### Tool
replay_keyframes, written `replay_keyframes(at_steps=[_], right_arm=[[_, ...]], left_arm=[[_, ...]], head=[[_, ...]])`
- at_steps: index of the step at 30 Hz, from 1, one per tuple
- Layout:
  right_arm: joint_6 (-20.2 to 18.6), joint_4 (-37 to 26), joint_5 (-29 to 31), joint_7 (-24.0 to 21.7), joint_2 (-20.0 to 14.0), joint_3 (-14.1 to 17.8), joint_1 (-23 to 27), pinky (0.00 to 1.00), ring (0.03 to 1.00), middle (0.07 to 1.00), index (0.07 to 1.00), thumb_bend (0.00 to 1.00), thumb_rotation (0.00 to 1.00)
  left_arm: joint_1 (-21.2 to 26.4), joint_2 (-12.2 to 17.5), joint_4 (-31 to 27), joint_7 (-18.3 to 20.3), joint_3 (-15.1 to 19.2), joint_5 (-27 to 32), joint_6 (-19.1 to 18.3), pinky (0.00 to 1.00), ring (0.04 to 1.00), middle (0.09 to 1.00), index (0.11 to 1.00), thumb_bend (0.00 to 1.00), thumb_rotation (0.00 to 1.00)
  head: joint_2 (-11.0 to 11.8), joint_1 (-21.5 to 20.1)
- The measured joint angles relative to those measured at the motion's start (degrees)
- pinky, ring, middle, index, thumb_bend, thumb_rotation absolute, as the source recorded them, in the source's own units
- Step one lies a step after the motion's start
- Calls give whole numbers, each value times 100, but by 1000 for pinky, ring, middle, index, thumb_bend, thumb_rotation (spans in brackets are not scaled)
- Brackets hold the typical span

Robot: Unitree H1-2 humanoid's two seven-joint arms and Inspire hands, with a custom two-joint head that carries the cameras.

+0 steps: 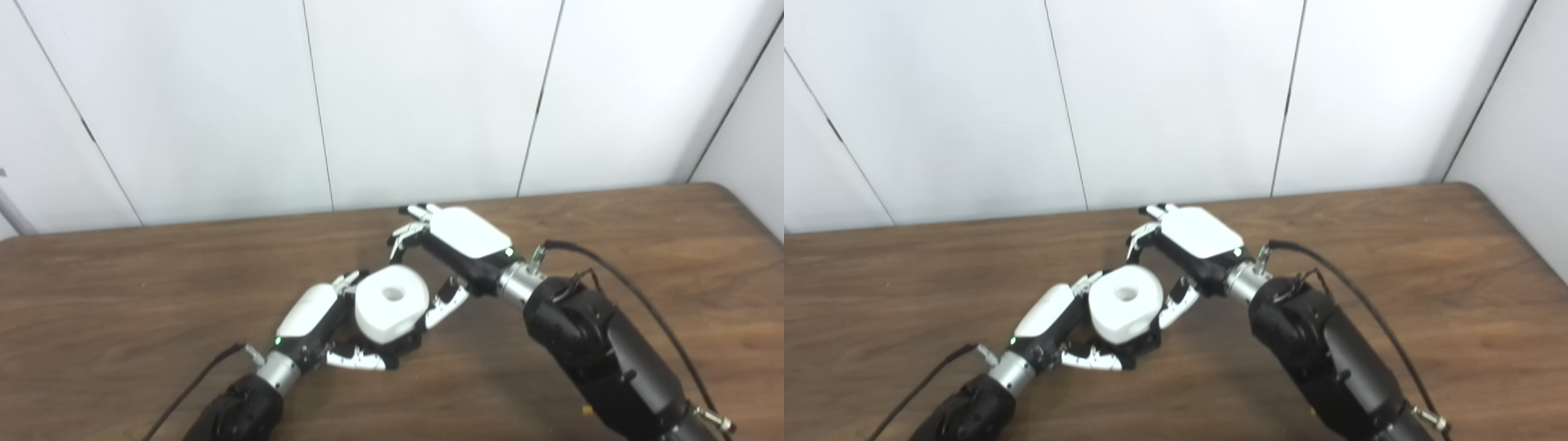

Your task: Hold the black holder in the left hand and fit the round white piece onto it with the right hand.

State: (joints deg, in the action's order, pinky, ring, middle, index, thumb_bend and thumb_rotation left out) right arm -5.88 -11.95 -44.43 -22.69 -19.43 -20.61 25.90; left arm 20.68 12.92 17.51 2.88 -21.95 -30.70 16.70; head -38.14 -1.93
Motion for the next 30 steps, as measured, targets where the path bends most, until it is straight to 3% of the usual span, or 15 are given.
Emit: replay_keyframes(at_steps=[19, 30], right_arm=[[-26, -154, 41, -228, -113, -28, -148, 1000, 955, 777, 481, 521, 144], [-65, -144, -57, -300, 38, -115, -167, 1000, 956, 776, 481, 522, 143]], left_arm=[[-26, -16, -92, 50, 5, -5, -88, 1000, 975, 755, 481, 524, 54], [-85, -68, -169, 53, 3, -8, -150, 1000, 971, 751, 481, 524, 54]], head=[[-150, 97], [-150, 149]])
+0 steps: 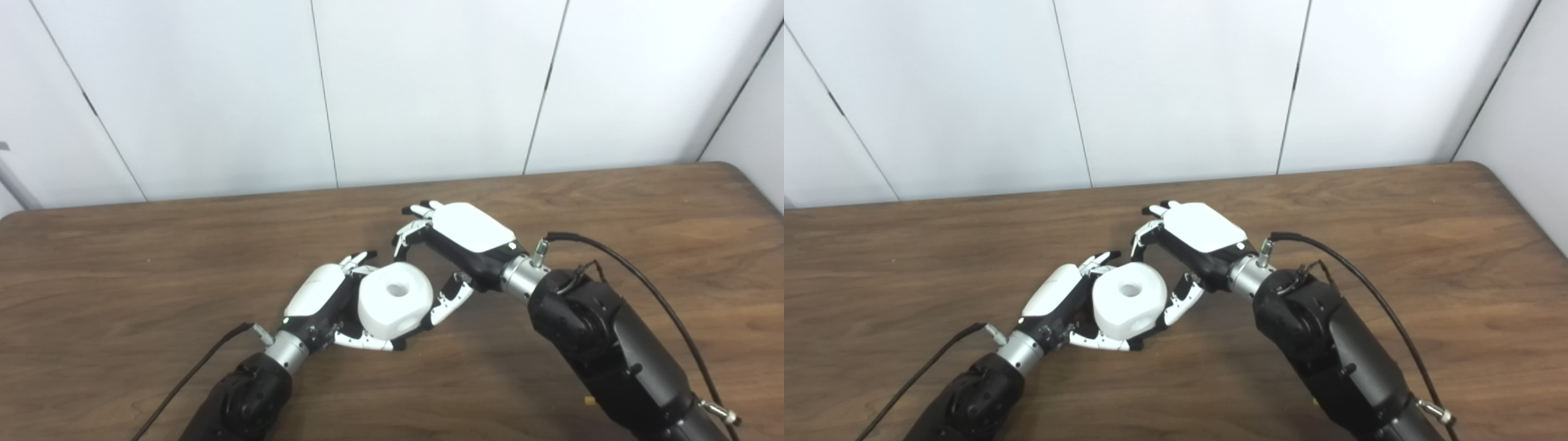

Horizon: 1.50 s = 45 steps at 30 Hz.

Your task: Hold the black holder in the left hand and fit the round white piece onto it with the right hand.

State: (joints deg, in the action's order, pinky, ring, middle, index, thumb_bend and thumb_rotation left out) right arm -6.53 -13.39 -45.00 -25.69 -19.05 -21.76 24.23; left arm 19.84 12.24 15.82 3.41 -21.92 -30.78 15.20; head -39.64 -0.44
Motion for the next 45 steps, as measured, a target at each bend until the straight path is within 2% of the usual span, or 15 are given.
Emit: replay_keyframes(at_steps=[15, 18, 19, 20, 22, 24, 31, 45], right_arm=[[8, 7, -39, -233, -16, -1, 125, 1000, 950, 771, 479, 520, 145], [9, 4, -66, -307, -22, 0, 154, 1000, 957, 796, 486, 522, 157], [5, 2, -82, -341, -30, 1, 171, 1000, 963, 812, 548, 749, 299], [3, 1, -101, -386, -45, 0, 198, 1000, 966, 822, 585, 841, 365], [-8, -19, -170, -512, -81, -5, 224, 1000, 980, 851, 658, 926, 448], [-32, -27, -224, -722, -166, -44, 219, 1000, 993, 882, 743, 955, 475], [-229, -154, -335, -1064, -209, -31, 179, 1000, 1000, 924, 850, 956, 472], [-242, -236, -325, -1093, -206, 80, 111, 1000, 1000, 944, 852, 914, 442]], left_arm=[[-15, -20, -70, -5, -20, -65, -91, 1000, 967, 748, 481, 524, 55], [-16, -27, -71, -9, -17, -66, -95, 1000, 969, 749, 481, 524, 55], [-16, -29, -71, -9, -18, -66, -96, 1000, 970, 749, 481, 524, 55], [-17, -32, -71, -9, -19, -66, -97, 1000, 971, 750, 481, 524, 55], [-21, -49, -70, -9, -18, -67, -99, 1000, 973, 750, 481, 524, 55], [-22, -52, -70, -11, -18, -68, -99, 1000, 973, 751, 481, 524, 55], [-21, -51, -68, -28, -9, -68, -96, 1000, 968, 748, 481, 524, 56], [-19, -44, -66, -2, 30, -47, -91, 1000, 967, 746, 481, 524, 56]], head=[[-35, 0], [-35, 17], [-35, 26], [-35, 26], [-35, 35], [-35, 44], [-35, 35], [-35, 18]])
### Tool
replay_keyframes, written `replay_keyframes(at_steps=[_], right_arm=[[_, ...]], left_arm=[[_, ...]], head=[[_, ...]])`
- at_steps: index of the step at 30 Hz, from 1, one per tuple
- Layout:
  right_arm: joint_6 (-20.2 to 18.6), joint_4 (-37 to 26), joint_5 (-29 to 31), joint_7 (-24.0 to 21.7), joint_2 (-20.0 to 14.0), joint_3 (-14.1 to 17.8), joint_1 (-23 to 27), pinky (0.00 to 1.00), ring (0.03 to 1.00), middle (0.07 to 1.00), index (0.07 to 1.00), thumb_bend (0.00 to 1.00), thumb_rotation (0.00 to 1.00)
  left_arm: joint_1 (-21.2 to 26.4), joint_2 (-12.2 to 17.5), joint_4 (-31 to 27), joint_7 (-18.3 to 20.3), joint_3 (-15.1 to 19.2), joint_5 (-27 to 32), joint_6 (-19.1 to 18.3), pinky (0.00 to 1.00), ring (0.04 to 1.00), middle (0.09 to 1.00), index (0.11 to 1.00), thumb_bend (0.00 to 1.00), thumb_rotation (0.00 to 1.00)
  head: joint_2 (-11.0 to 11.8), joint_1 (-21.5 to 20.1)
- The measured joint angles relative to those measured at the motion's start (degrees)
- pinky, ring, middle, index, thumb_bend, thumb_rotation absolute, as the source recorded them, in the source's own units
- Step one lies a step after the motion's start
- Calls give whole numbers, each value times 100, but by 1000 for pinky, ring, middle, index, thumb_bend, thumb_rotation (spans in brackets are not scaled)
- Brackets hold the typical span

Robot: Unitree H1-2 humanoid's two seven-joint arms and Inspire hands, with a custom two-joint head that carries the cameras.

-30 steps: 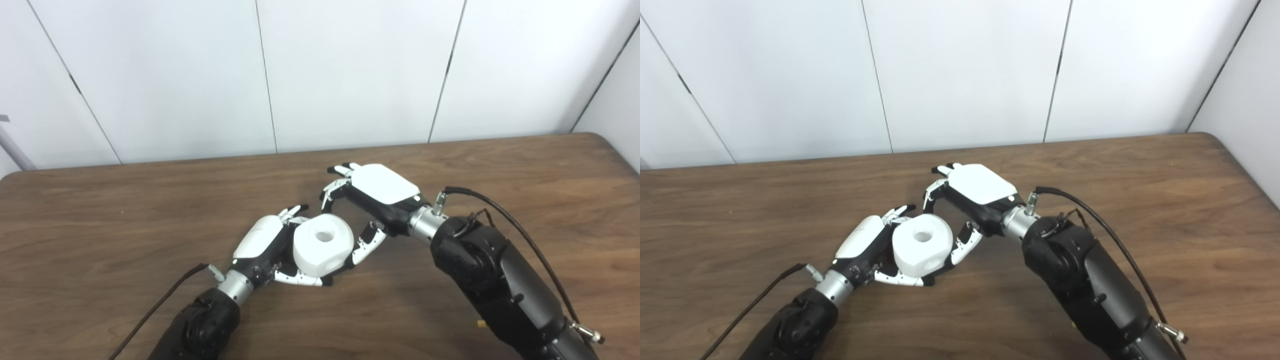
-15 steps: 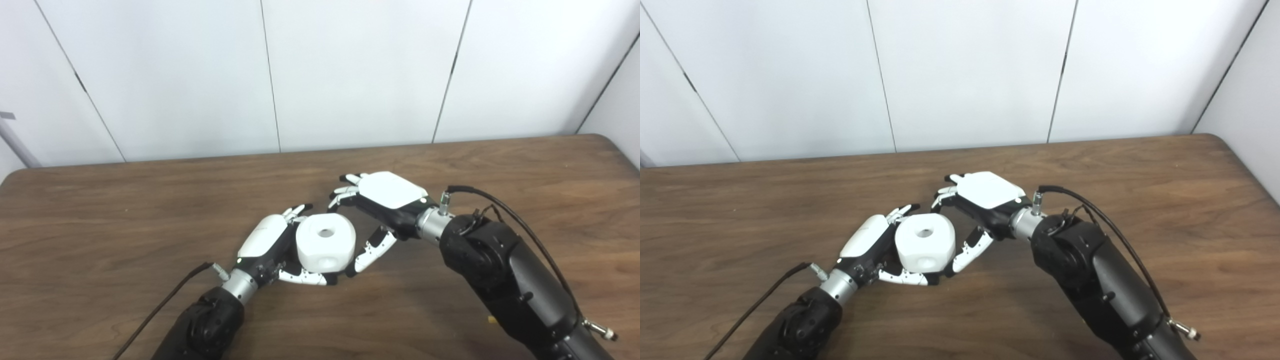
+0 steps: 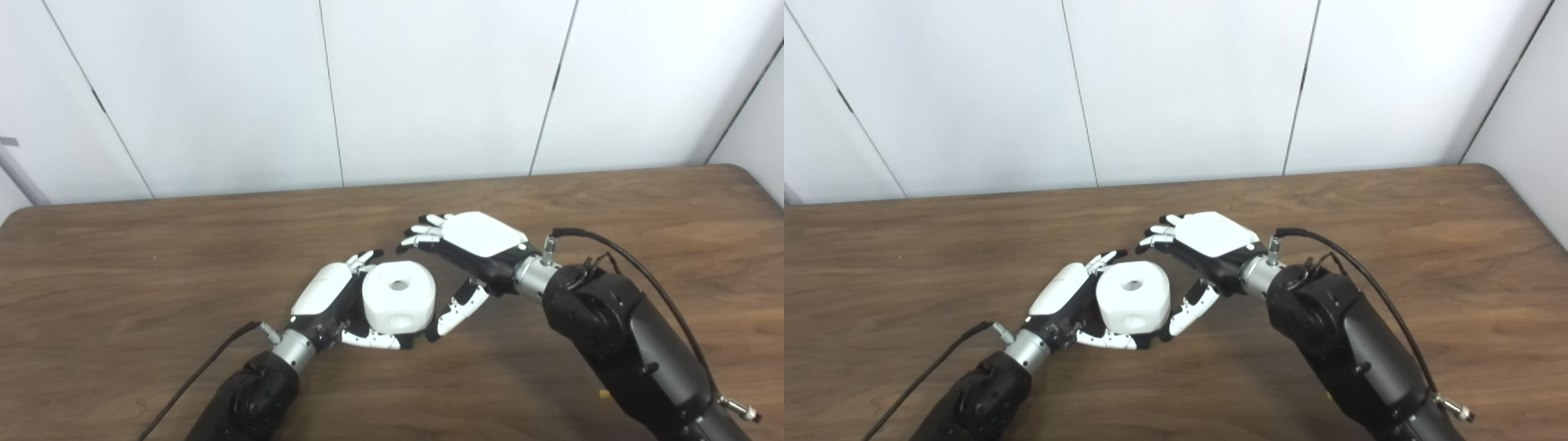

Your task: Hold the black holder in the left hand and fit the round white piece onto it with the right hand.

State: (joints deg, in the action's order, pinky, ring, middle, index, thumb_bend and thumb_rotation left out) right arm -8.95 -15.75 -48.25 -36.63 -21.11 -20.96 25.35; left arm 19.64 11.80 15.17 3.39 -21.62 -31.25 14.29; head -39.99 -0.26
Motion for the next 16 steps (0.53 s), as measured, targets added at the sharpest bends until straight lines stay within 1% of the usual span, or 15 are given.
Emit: replay_keyframes(at_steps=[4, 7, 9, 10, 11, 12, 14, 16], right_arm=[[-5, -58, 46, -3, -18, 119, -80, 1000, 1000, 942, 860, 878, 418], [-9, -58, 94, 5, -69, 289, -204, 1000, 1000, 940, 868, 869, 408], [-25, -57, 146, 16, -144, 381, -299, 1000, 1000, 941, 866, 854, 383], [-44, -57, 159, 16, -177, 419, -339, 1000, 1000, 940, 863, 843, 346], [-77, -57, 160, 15, -199, 449, -371, 1000, 1000, 939, 860, 824, 282], [-107, -58, 158, 14, -210, 472, -394, 1000, 1000, 939, 860, 814, 241], [-134, -59, 168, 15, -216, 492, -416, 1000, 1000, 933, 857, 812, 60], [-141, -64, 193, 42, -219, 544, -458, 994, 1000, 931, 859, 794, 15]], left_arm=[[8, 31, 1, 28, 20, 7, 23, 1000, 963, 744, 481, 524, 54], [10, 81, 7, 92, 69, 48, 64, 1000, 962, 742, 481, 523, 53], [11, 135, 7, 133, 110, 58, 115, 1000, 961, 740, 481, 523, 53], [11, 165, 10, 143, 126, 59, 156, 1000, 958, 739, 481, 523, 53], [11, 194, 14, 151, 141, 60, 193, 1000, 959, 741, 481, 523, 53], [11, 224, 15, 169, 162, 61, 212, 1000, 959, 742, 481, 523, 53], [13, 266, 14, 220, 204, 69, 212, 1000, 960, 745, 481, 523, 53], [15, 272, 10, 261, 232, 76, 205, 1000, 962, 749, 481, 523, 54]], head=[[9, 0], [-9, 0], [-17, 0], [-26, -9], [-18, -9], [-26, -9], [-26, -9], [-9, 0]])
